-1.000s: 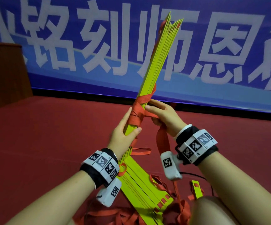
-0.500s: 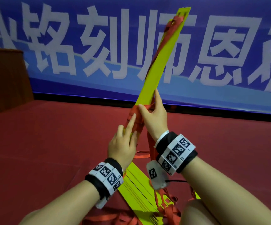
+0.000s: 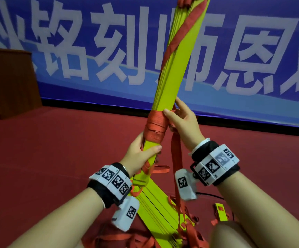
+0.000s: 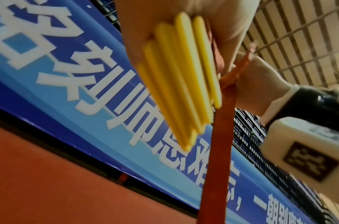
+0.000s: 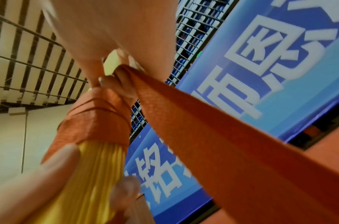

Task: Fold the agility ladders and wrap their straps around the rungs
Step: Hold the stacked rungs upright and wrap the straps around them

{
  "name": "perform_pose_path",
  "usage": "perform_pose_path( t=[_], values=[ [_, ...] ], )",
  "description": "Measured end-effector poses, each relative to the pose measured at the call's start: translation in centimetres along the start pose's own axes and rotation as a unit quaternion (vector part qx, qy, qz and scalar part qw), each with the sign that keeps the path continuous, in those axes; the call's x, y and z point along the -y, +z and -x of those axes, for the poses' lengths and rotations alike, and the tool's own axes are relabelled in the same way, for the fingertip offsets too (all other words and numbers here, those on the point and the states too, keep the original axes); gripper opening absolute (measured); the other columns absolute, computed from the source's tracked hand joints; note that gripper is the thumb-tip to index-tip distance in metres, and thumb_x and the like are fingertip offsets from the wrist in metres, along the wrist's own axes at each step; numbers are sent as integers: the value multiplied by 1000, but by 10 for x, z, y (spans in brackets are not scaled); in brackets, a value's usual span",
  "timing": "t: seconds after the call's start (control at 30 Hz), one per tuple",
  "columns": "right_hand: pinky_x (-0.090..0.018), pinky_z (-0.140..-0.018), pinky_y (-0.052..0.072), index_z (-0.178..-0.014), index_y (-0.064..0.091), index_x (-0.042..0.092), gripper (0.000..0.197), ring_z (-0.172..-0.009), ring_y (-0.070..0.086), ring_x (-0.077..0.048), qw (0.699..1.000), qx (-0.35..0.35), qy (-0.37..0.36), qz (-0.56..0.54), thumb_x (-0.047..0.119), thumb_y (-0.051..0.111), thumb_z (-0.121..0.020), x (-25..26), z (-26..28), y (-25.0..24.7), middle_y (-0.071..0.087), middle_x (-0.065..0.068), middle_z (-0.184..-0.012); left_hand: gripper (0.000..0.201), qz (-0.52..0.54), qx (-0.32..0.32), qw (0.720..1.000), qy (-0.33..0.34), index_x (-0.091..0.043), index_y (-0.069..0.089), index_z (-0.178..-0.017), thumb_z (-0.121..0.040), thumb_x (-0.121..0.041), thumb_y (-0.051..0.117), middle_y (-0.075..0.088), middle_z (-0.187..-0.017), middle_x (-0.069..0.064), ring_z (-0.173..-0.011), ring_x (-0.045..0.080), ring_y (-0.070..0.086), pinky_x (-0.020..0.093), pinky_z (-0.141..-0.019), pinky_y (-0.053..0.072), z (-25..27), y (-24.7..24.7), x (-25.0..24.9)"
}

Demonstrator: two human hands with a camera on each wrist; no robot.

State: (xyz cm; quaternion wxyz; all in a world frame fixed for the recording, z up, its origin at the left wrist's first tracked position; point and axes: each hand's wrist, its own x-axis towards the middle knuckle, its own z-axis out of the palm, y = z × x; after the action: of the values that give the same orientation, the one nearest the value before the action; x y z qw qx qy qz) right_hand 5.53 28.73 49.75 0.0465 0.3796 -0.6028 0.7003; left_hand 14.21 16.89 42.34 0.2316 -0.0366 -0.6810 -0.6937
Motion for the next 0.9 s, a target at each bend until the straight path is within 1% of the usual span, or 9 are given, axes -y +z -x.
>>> perform_pose_path(
  t=[0.1, 0.17, 0.33, 0.43, 0.53, 0.6, 0.77, 0.83, 0.9],
  values=[
    [-18, -45, 36, -127, 58, 23, 35, -48, 46, -3, 994, 17, 4, 104, 19, 63, -92, 3, 1, -5, 58, 10, -62, 42, -31, -33, 998, 35, -21, 55, -113, -81, -1, 73, 63, -81, -1, -66, 10, 59, 18, -64, 49, -1, -1, 5],
    [-10, -47, 36, -123, 62, 20, 31, -50, 53, 3, 984, 15, 2, 177, 27, 63, -92, 4, 3, -5, 62, 10, -66, 51, -64, -49, 995, 53, -17, 52, -128, -84, 1, 70, 64, -96, -3, -79, 6, 59, 18, -78, 48, -2, -5, 6],
    [-8, -45, 35, -102, 69, 6, 15, -44, 52, 7, 982, 33, 15, 188, 15, 59, -94, 13, 6, -5, 64, 9, -69, 58, -98, -65, 990, 80, -20, 49, -134, -84, -1, 70, 63, -115, -9, -99, -6, 60, 11, -90, 43, -3, -12, 4],
    [-17, -46, 36, -99, 68, 10, 10, -44, 46, 3, 979, 55, 55, 186, 10, 63, -91, 11, 3, -11, 67, 3, -73, 62, -108, -75, 988, 83, -16, 47, -140, -85, -4, 71, 63, -125, -4, -114, 3, 58, 14, -97, 42, -3, -13, 6],
    [-17, -50, 41, -94, 66, 10, 6, -47, 47, 2, 963, 73, 49, 256, 9, 66, -88, 6, 1, -16, 66, -2, -76, 60, -108, -81, 988, 77, -19, 48, -139, -85, -8, 71, 65, -118, -7, -109, 2, 60, 14, -94, 45, -3, -14, 6],
    [-15, -50, 40, -81, 63, 12, 7, -45, 47, 1, 960, 50, 40, 271, 11, 66, -88, 4, 1, -16, 60, 0, -65, 59, -109, -87, 987, 78, -23, 49, -138, -85, -10, 71, 65, -116, -10, -106, 1, 61, 13, -92, 45, -3, -13, 6],
    [-18, -45, 34, -69, 57, 16, 24, -41, 44, -5, 983, -54, 110, 133, 7, 60, -91, -7, -1, -6, 53, 3, -49, 63, -122, -114, 982, 87, -33, 45, -135, -84, -12, 74, 58, -117, -26, -106, -15, 55, 6, -91, 39, -7, -8, 13],
    [-16, -43, 32, -71, 58, 12, 22, -38, 40, -3, 984, -87, 138, 73, 4, 58, -92, -6, -3, 0, 52, 0, -50, 67, -145, -128, 978, 83, -38, 43, -138, -81, -23, 76, 56, -112, -35, -106, -8, 57, 8, -89, 40, -7, -4, 15],
    [-16, -41, 32, -75, 58, 9, 18, -36, 40, -2, 983, -117, 140, 26, 2, 56, -92, -3, -5, 5, 52, -6, -57, 73, -185, -141, 969, 78, -44, 39, -141, -75, -38, 70, 60, -105, -34, -105, 5, 61, 21, -89, 46, -6, -1, 16]
  ],
)
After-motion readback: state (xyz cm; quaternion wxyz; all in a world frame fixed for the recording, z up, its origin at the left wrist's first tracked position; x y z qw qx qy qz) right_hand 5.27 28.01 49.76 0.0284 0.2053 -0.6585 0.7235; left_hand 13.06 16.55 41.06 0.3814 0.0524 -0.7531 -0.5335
